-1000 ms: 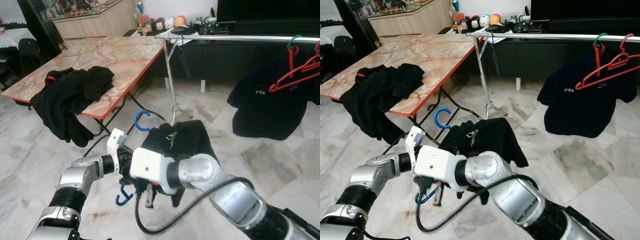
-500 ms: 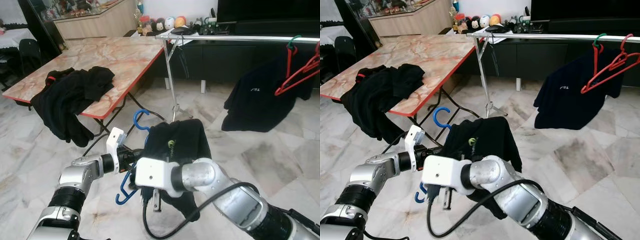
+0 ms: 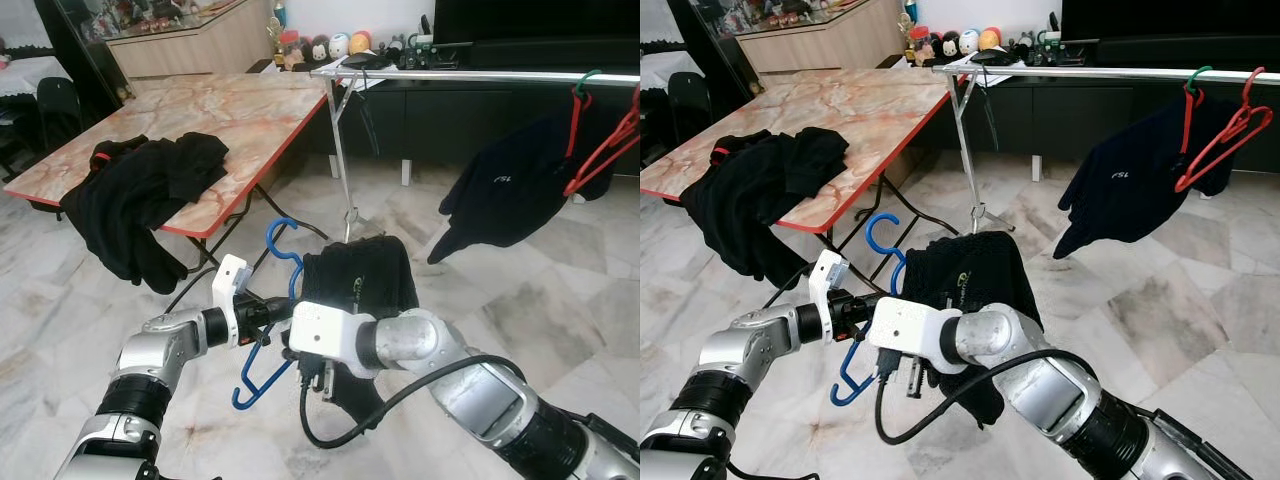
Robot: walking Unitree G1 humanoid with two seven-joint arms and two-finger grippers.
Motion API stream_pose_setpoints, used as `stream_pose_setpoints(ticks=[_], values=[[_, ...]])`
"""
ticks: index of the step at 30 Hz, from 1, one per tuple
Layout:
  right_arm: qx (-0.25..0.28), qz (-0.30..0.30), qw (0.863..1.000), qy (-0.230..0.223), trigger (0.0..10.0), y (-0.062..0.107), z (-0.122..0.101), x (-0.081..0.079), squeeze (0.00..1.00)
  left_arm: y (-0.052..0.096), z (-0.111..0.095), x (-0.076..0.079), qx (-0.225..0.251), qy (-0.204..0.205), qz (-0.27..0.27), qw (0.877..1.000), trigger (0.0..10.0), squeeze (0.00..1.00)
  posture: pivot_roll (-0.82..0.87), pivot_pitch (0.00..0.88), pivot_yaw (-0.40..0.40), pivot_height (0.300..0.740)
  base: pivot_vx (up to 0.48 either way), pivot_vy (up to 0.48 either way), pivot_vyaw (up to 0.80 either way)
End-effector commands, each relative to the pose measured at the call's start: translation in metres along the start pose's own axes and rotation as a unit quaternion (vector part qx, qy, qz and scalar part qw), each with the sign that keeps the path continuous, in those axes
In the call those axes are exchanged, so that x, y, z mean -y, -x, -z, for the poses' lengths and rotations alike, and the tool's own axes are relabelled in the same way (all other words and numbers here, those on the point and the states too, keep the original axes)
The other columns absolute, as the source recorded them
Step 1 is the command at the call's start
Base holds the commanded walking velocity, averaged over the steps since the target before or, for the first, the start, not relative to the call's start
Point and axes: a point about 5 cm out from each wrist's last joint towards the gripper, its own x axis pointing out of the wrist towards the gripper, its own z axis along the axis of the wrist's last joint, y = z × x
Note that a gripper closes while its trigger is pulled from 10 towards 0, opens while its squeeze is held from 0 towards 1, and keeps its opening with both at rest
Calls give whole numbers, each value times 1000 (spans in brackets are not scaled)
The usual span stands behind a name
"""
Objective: Hang hanger
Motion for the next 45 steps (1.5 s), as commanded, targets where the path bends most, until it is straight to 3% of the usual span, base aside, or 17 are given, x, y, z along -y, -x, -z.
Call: stream_pose_setpoints(ticks=[1,28,29,30,32,45], values=[[12,3,1000,6,10000,0,-5,2,0,5,-12,0,24,-12,-3,1000,10000,0,-145,15,230,740,0,0,0],[12,3,1000,6,10000,0,-5,2,0,5,-12,0,24,-12,-3,1000,10000,0,-145,15,230,740,0,0,0],[3,5,1000,9,10000,0,-2,3,0,5,-12,0,26,-11,-2,1000,10000,0,-144,14,230,740,0,0,0],[-42,35,998,21,10000,2,14,13,0,5,-13,0,35,-6,-3,999,10000,0,-146,12,232,740,0,0,0],[-60,47,997,25,10000,4,20,18,0,6,-14,0,37,-5,-3,999,10000,0,-147,11,231,740,0,0,0],[-59,54,997,23,10000,2,21,21,0,6,-11,1,34,-2,3,999,10000,0,-148,6,229,740,0,0,0]])
